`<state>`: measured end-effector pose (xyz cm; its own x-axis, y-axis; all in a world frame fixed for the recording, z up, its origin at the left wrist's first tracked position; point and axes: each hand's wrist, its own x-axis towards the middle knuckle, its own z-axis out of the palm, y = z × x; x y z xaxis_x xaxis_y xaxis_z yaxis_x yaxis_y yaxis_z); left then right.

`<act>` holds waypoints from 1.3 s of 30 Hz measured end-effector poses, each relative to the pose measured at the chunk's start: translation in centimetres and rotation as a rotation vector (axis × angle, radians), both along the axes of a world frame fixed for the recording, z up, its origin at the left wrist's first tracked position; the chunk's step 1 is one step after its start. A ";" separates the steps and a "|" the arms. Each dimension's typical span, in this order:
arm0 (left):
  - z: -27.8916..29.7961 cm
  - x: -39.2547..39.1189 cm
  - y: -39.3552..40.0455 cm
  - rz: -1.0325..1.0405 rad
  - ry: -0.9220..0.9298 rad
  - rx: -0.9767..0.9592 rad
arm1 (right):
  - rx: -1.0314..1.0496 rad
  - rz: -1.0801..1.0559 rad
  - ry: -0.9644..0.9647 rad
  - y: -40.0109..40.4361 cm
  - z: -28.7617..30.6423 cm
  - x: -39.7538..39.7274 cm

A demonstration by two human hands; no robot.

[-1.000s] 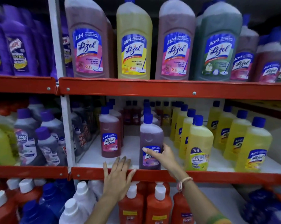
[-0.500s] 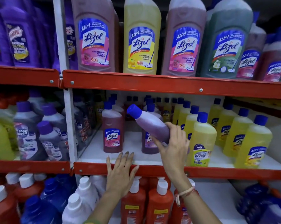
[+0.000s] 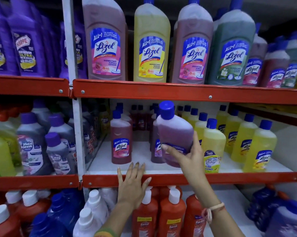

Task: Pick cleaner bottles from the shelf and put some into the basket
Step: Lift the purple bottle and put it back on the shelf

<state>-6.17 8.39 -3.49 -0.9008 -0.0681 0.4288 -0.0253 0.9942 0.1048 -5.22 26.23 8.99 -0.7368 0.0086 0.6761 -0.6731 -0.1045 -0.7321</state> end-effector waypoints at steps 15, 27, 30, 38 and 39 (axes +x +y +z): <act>1.1 1.1 0.0 -0.015 0.014 0.029 | -0.308 0.712 -0.348 -1.1 -1.8 -3.1; 0.8 0.3 0.1 0.000 0.030 0.061 | 0.020 0.431 -0.449 0.4 -2.6 -9.9; 0.8 0.3 0.2 0.019 0.007 0.063 | 0.044 0.400 -0.522 0.2 -3.9 -10.4; 0.4 -0.2 0.1 0.003 0.032 0.075 | 0.036 0.386 -0.607 -0.1 -5.3 -10.7; 0.4 -0.2 0.1 0.002 0.030 0.080 | 0.050 0.385 -0.606 -0.2 -5.3 -10.7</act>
